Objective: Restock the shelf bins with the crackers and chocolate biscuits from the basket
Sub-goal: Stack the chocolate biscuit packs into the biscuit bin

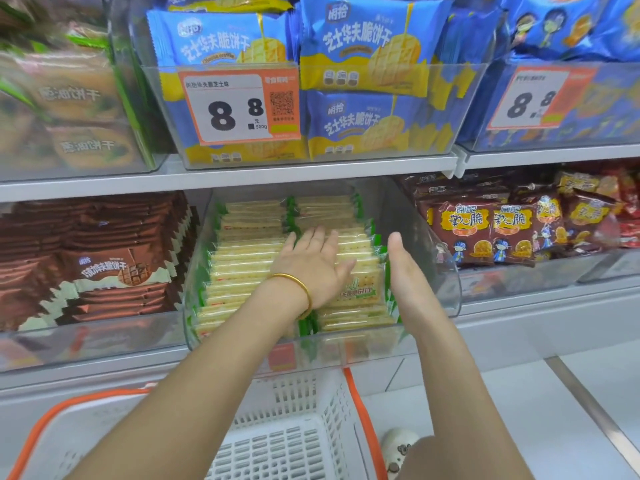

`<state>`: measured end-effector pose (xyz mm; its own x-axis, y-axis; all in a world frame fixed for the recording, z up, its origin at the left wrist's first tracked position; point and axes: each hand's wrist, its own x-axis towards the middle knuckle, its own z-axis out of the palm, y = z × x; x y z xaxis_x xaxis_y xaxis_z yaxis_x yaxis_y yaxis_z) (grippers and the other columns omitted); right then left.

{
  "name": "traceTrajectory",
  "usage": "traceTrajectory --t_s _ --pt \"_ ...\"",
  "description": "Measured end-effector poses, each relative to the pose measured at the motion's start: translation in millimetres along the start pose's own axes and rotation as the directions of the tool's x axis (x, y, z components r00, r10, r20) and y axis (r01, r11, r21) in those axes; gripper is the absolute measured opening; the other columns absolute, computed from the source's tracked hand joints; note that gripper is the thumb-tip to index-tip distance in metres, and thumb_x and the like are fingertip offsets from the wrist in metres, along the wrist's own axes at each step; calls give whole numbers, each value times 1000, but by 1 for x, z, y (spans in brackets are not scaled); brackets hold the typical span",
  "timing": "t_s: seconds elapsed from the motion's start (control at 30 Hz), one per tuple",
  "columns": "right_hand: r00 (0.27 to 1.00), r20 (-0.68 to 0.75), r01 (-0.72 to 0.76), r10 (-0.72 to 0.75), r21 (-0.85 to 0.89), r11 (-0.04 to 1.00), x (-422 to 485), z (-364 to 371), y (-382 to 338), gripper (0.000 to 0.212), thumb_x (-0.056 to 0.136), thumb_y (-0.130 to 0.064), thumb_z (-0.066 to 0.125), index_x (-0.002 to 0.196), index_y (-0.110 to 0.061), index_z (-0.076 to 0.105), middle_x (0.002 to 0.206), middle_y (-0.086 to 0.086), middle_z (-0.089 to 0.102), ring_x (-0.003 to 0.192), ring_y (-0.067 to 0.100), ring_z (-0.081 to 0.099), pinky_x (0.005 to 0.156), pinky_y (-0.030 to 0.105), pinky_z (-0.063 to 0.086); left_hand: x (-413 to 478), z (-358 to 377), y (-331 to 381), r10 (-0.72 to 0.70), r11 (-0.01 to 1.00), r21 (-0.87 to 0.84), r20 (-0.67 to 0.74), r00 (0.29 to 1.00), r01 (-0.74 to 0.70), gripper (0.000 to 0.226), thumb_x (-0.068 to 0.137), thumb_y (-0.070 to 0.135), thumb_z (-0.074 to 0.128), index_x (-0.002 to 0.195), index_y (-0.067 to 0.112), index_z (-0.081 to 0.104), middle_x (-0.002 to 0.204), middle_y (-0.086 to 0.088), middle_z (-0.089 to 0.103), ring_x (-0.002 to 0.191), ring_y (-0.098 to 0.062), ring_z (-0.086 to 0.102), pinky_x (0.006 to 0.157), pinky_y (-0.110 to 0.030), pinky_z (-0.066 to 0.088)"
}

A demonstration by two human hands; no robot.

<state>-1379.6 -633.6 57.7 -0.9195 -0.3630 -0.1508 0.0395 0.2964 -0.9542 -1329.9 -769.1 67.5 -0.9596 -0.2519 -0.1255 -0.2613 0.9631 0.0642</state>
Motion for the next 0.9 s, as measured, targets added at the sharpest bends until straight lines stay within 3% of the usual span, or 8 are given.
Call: traceTrajectory --t_s 0.17,0.33,0.47,0.57,0.67,0.77,0.83,0.9 --pt "918 -175 313 -356 -230 921 -37 2 6 43 101 -23 39 143 -15 40 147 -2 41 136 10 34 110 22 22 -55 -17 -52 -50 972 -236 -258 965 -13 55 102 36 23 152 17 10 159 -2 2 146 -11 2 114 -21 -1" --pt "889 95 394 -447 -655 645 -57 46 23 45 101 -21 37 146 -15 36 157 5 24 144 20 19 117 29 12 -98 0 -66 15 978 -204 -146 989 -45 63 96 46 14 151 18 16 159 0 4 146 -9 2 112 -17 -4" --pt "896 122 392 -426 -670 631 -60 60 28 46 101 -17 35 147 -12 33 159 7 15 147 22 8 118 31 8 -106 17 -62 57 998 -13 -33 998 -57 65 94 49 4 152 21 3 159 2 -6 145 -8 -9 118 -28 -5" --pt "860 71 436 -505 -616 656 -64 50 31 41 95 -9 46 136 -10 50 149 10 38 139 27 31 114 39 28 -106 15 -63 49 999 -9 -41 998 -49 57 101 43 11 152 20 4 159 0 -5 145 -9 -7 118 -29 -5" --pt "820 80 485 -567 -625 612 -69 29 37 26 87 -26 55 105 -17 71 110 1 65 108 25 55 90 38 43 -113 20 -53 53 997 -44 -269 962 -68 68 92 49 6 149 18 23 158 -2 14 146 -14 8 119 -31 0" --pt "799 186 516 -572 -700 493 -70 15 48 16 78 -33 69 90 -24 74 91 -7 66 95 21 54 77 32 32 -122 34 -27 210 978 105 -486 848 -182 43 90 37 47 123 13 61 143 -11 46 137 -25 36 115 -45 22" --pt "774 188 523 -605 -729 442 -66 15 54 15 72 -27 74 86 -24 74 87 -6 65 90 23 57 75 32 31 -117 46 -11 279 958 206 -530 801 -198 27 82 23 64 106 12 69 141 -15 48 135 -30 38 114 -49 25" --pt "761 162 521 -628 -730 443 -60 17 58 10 70 -24 72 80 -22 72 82 -5 63 86 24 58 73 32 32 -110 49 1 287 954 237 -537 793 -185 17 83 15 57 94 11 69 143 -17 43 138 -33 34 114 -51 22"
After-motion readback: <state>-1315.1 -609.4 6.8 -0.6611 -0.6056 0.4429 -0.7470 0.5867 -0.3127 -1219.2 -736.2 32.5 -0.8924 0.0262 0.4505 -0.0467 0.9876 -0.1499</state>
